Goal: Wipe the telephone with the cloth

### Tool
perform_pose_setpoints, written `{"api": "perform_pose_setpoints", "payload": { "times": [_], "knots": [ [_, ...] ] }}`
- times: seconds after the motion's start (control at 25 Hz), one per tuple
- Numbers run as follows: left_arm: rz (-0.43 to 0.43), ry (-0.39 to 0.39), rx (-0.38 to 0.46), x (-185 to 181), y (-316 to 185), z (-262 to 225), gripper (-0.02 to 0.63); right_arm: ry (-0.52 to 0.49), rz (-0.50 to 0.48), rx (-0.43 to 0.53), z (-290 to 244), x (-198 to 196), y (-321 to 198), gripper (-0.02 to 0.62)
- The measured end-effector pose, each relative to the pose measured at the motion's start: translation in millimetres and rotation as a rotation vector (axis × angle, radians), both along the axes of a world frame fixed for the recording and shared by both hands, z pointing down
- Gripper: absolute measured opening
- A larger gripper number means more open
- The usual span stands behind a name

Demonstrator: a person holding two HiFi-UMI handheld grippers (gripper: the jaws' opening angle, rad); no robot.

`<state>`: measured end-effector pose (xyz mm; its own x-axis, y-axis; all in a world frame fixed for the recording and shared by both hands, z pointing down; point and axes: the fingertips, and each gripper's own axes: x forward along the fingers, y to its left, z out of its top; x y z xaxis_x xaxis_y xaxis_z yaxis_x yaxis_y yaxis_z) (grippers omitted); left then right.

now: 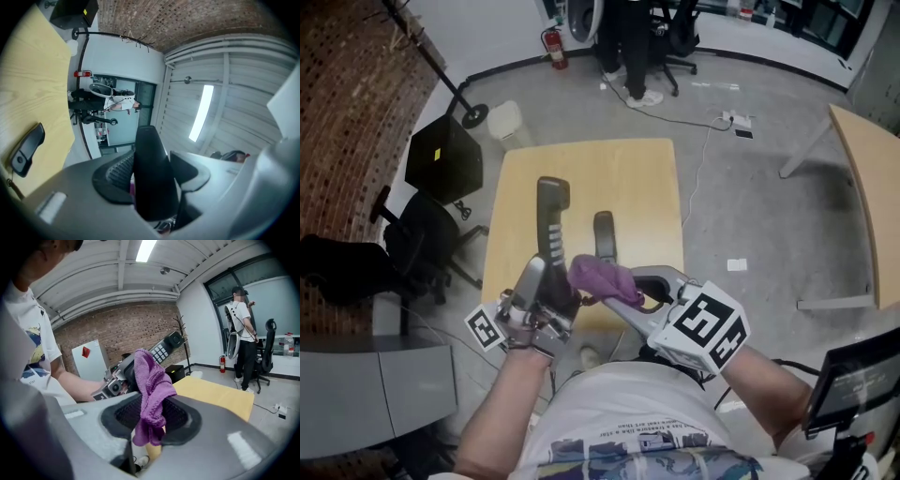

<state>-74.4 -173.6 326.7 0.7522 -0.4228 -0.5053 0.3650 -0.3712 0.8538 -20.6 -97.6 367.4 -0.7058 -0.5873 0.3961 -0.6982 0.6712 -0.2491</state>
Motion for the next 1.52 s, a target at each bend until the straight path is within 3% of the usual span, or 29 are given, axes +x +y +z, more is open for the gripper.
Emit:
{"api": "perform_pose_setpoints", "payload": {
  "times": [0.52, 0.76, 1.52],
  "knots": [
    [0.063, 0.079, 0.009, 7.3, 21.0, -7.2, 0.252, -0.112, 0.193, 0.036, -30.1, 42.1, -59.1, 0.110],
    [0.062, 0.105, 0.006, 3.6, 24.1, -9.4, 0.252, -0.114, 0.147, 0.012, -24.5, 23.1, -55.6, 0.110],
    [0.047, 0.118, 0.006, -5.6, 8.2, -10.5, 0.252, 0.021, -0.052, 0.052, -22.0, -20.7, 0.6, 0.110]
  ]
}}
